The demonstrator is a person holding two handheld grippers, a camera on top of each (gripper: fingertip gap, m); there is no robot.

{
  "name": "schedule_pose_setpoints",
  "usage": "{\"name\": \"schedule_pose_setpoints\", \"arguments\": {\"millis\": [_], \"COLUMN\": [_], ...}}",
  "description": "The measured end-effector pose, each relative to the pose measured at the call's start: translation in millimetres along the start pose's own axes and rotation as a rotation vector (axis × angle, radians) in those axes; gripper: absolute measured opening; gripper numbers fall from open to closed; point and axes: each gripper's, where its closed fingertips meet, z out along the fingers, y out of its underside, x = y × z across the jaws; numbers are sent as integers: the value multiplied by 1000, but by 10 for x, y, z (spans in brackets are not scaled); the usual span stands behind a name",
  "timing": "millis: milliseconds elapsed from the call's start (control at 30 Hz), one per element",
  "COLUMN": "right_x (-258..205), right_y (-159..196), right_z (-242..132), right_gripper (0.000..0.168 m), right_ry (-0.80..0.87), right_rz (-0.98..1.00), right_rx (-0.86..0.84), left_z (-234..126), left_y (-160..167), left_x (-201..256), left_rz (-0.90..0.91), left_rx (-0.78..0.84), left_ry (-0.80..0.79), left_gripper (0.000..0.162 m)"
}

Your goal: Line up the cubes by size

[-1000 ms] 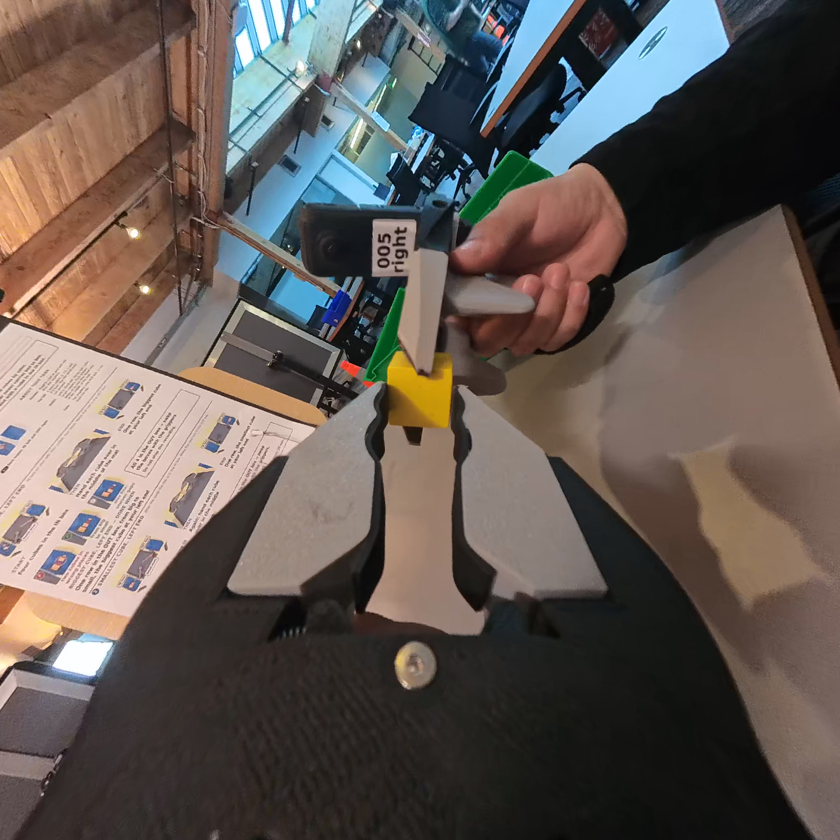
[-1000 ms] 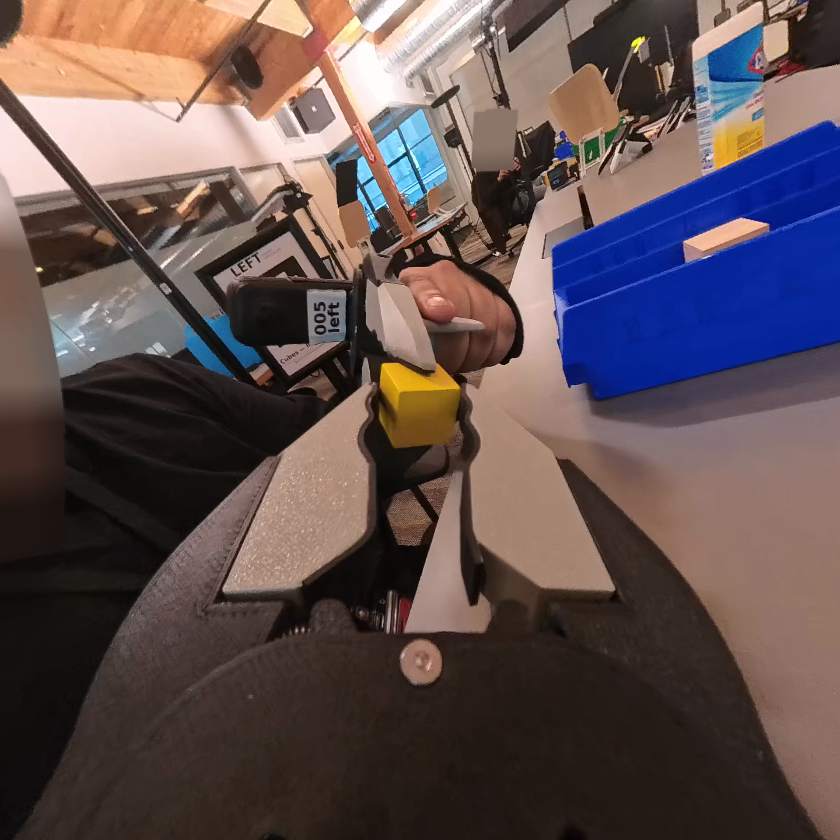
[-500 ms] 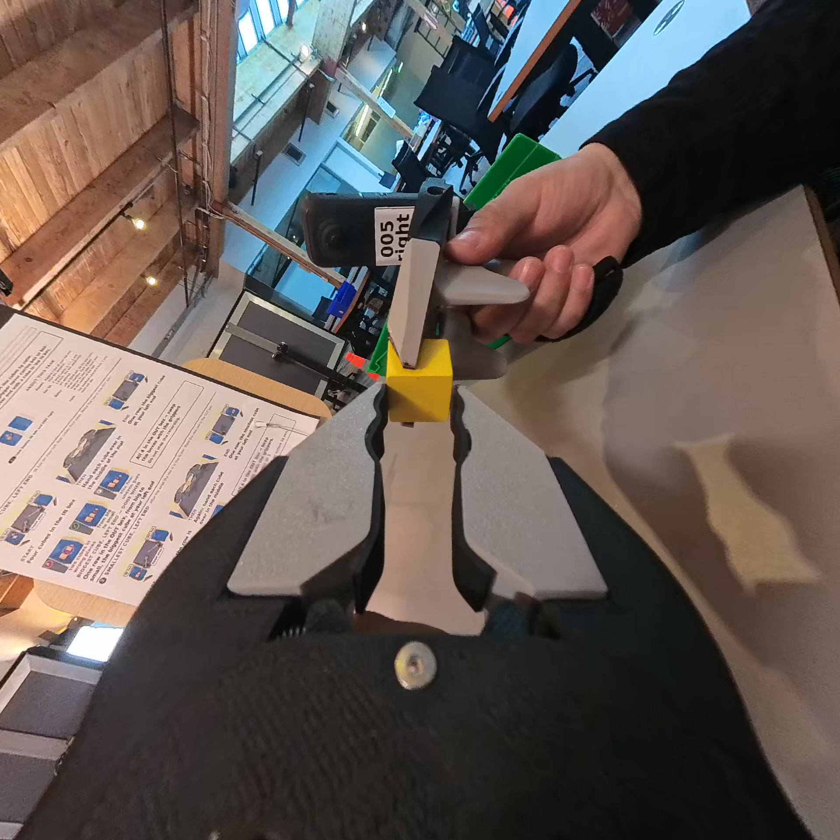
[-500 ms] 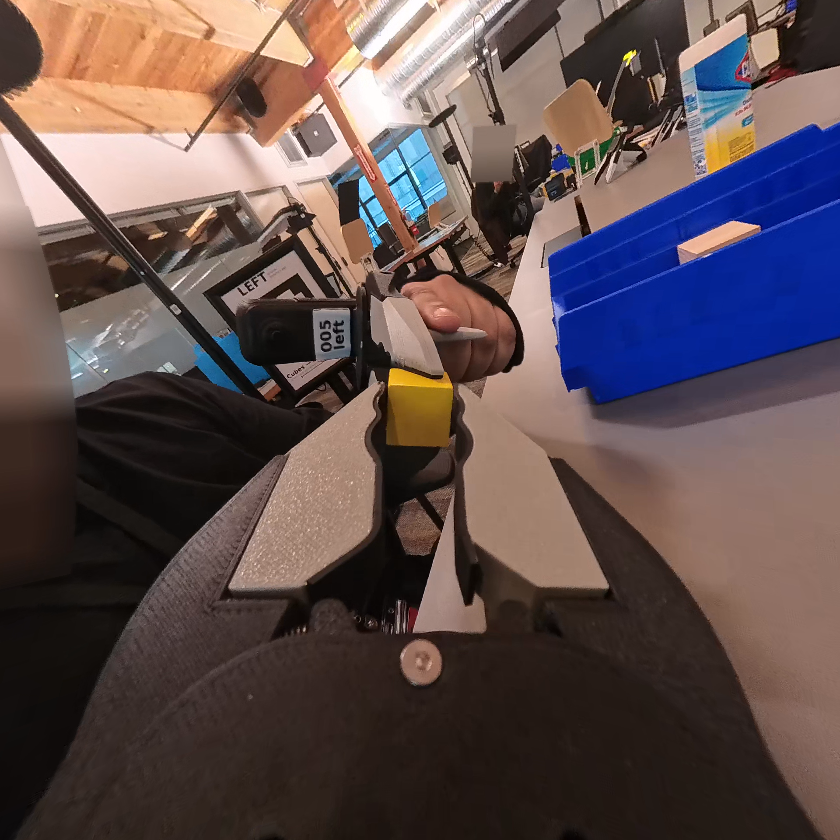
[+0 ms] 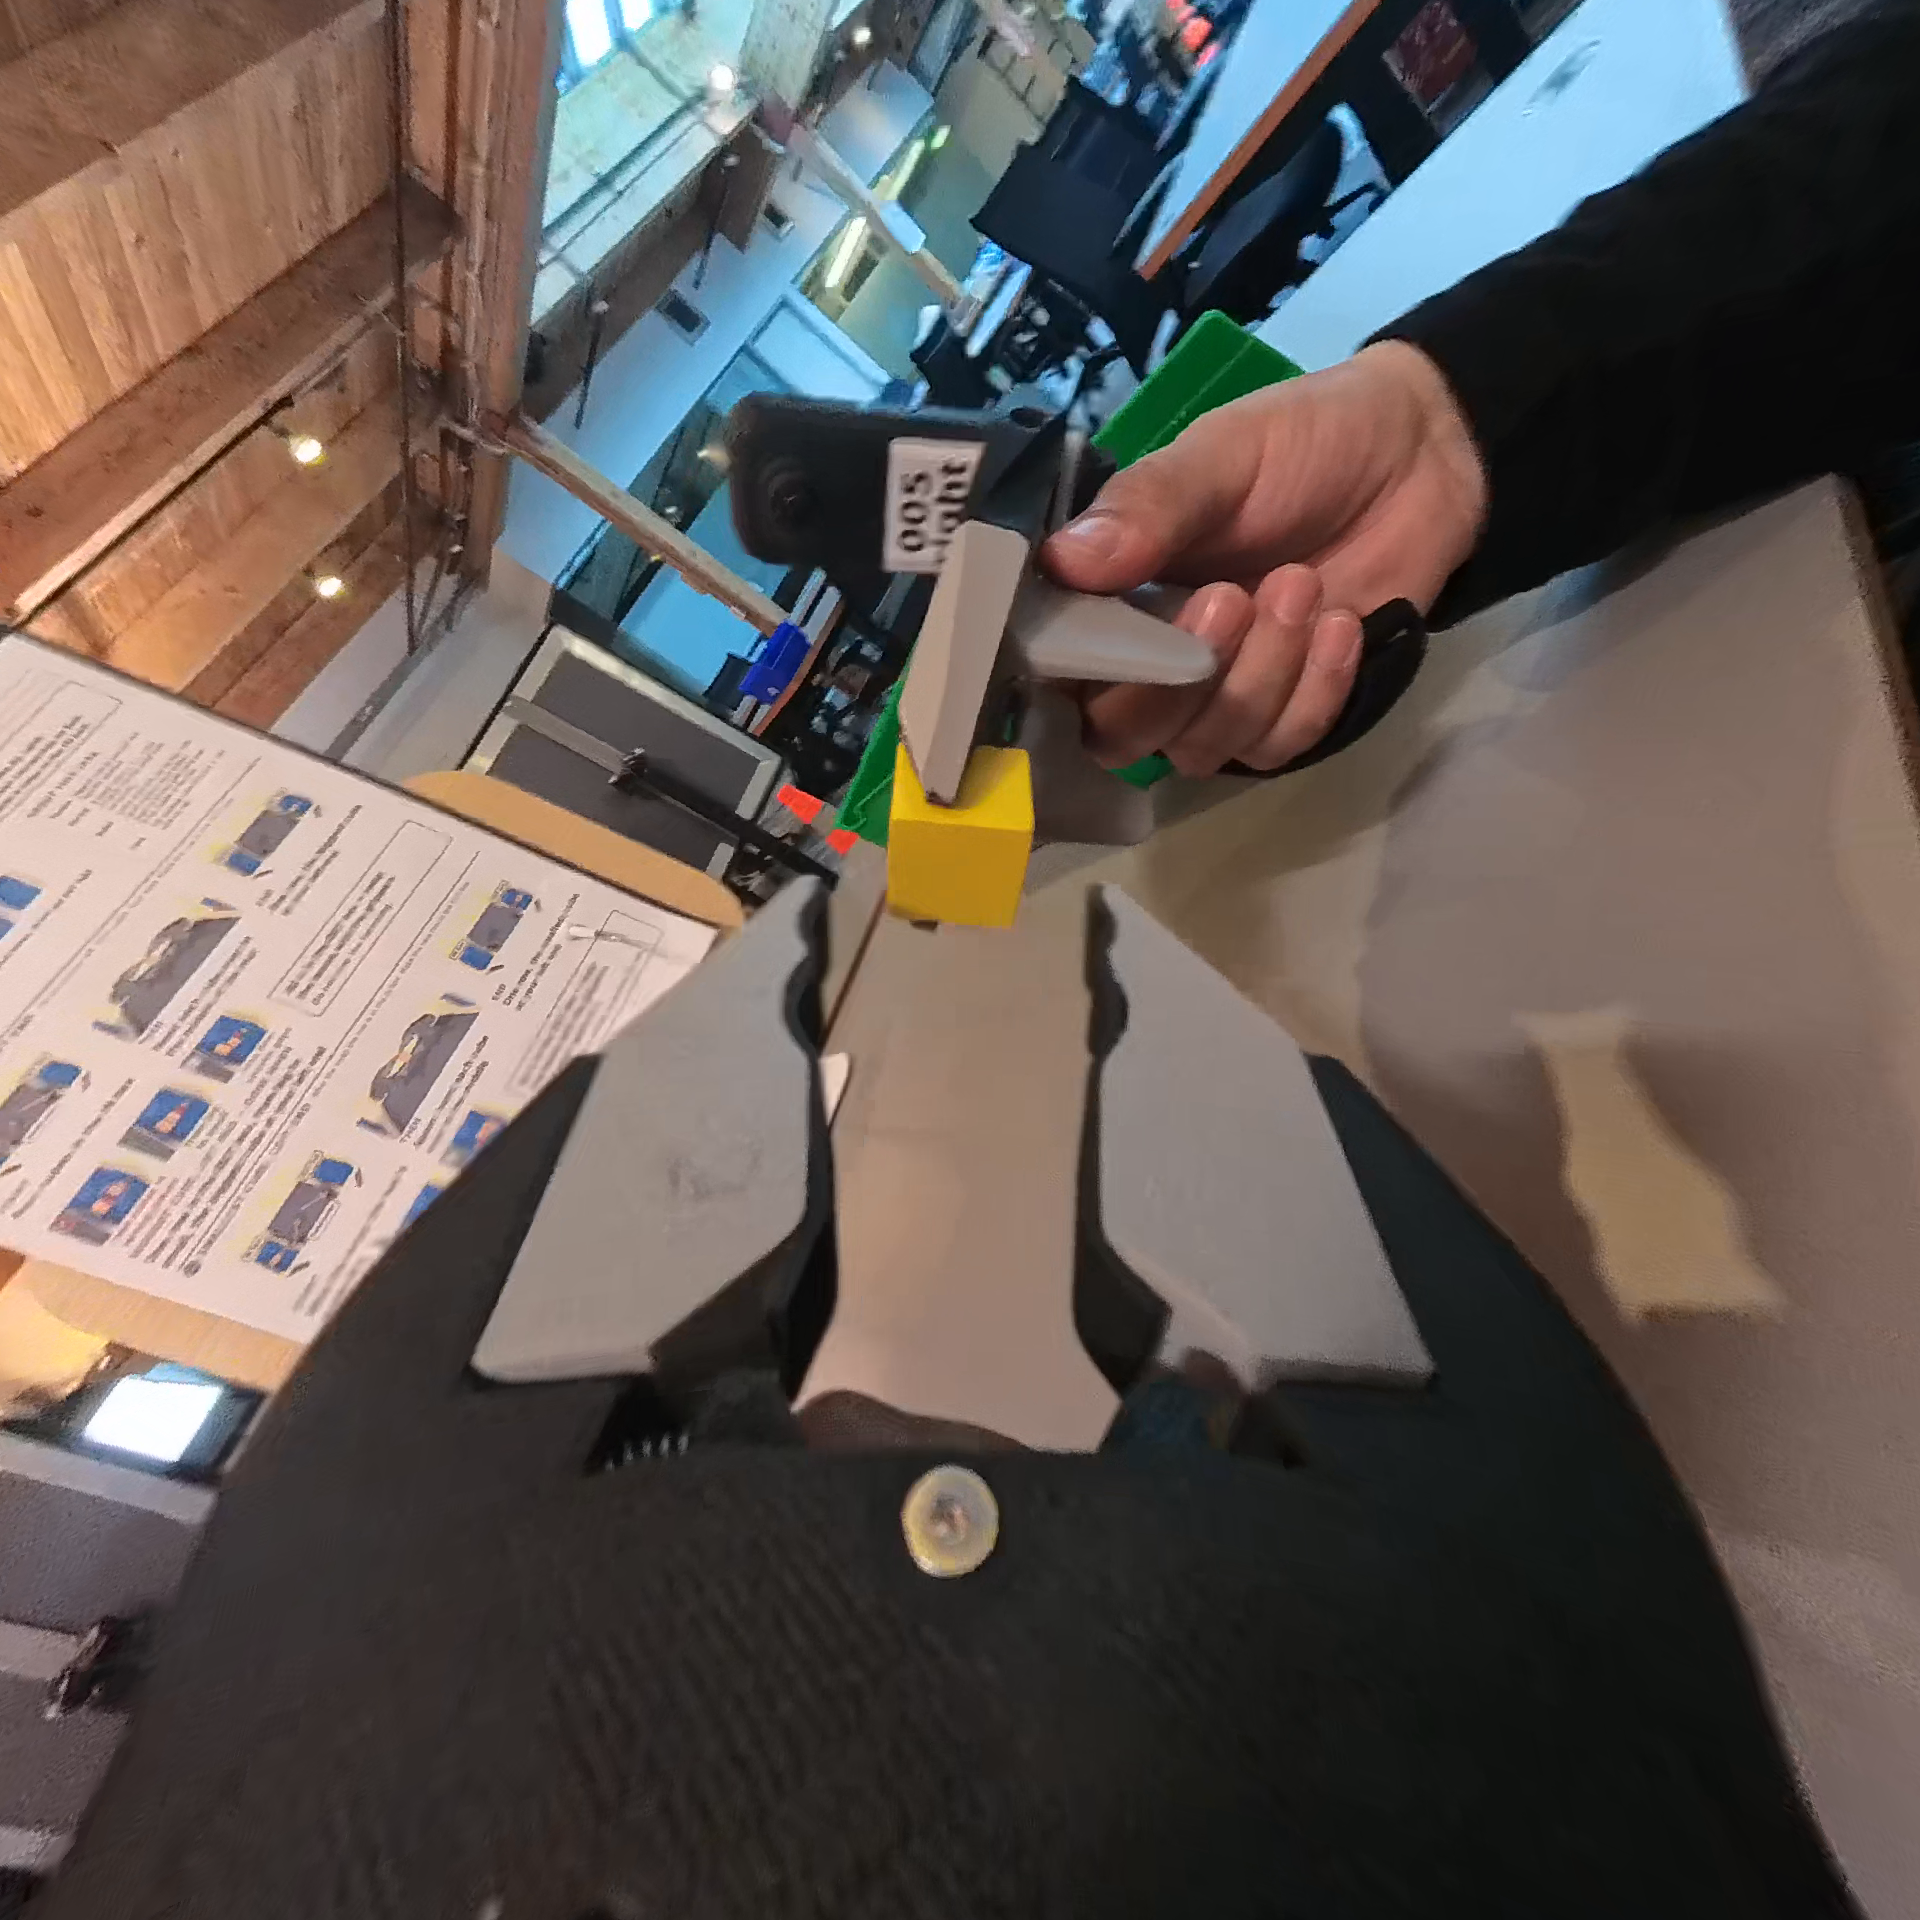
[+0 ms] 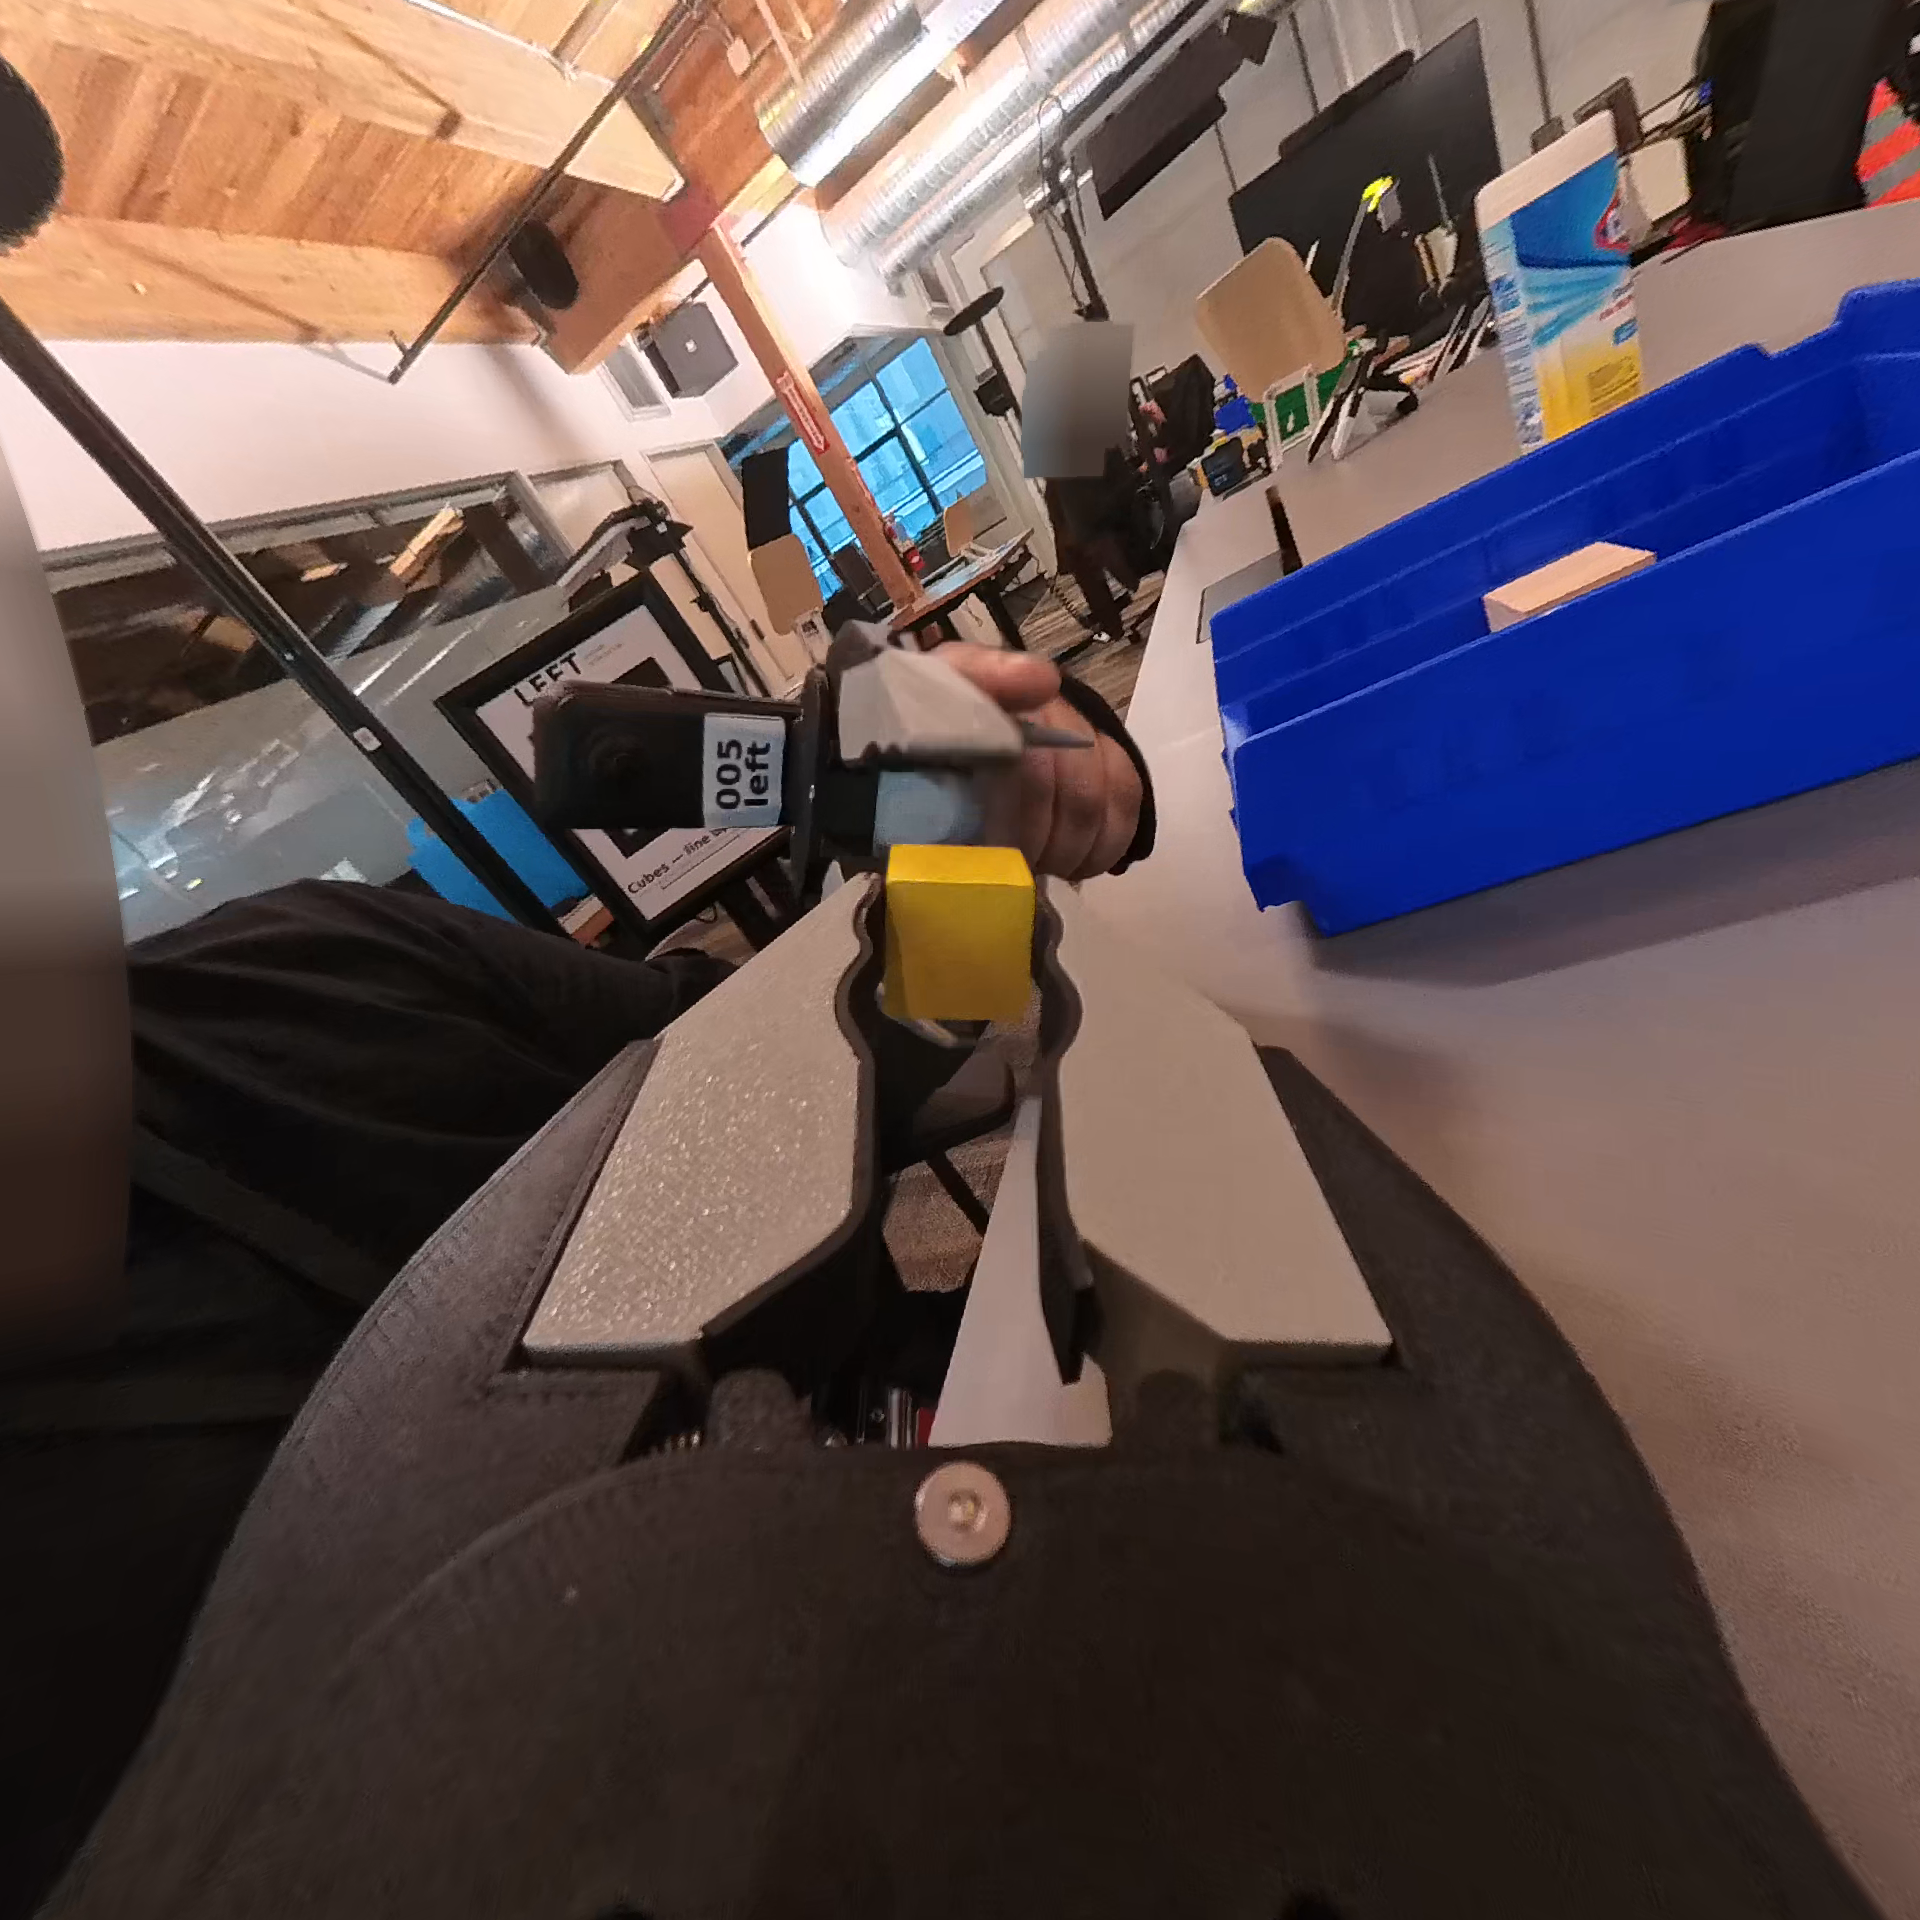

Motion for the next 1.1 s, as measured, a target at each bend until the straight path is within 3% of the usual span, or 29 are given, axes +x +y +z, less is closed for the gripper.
{"name": "schedule_pose_setpoints", "arguments": {"millis": [67,233,333,467,600,667,833,1100], "right_x": [-18,-87,-145,110,554,751,1195,1499], "right_y": [-43,-210,-498,-893,-894,-756,-264,178], "right_z": [-21,-157,-488,-1461,-2671,-2971,-3294,-3223], "right_gripper": [25,25,25,25,25,25,26,26], "right_ry": [10,172,370,878,1388,1443,1514,1507], "right_rz": [-14,-174,-334,-503,-460,-354,-112,117], "right_rx": [18,-4,11,29,-54,-77,-242,-362], "left_z": [-9,-128,-217,-280,-308,-292,-229,-196], "left_y": [46,127,267,823,1038,994,919,1046], "left_x": [-85,-380,-715,-893,-876,-866,-783,-721], "left_rz": [-15,-112,-340,-744,-832,-805,-715,-729], "left_rx": [-21,-43,-53,-212,-271,-271,-289,-334], "left_ry": [-38,-135,-247,-311,-323,-321,-294,-282], "left_gripper": [62,61,61,63,63,62,62,62]}}
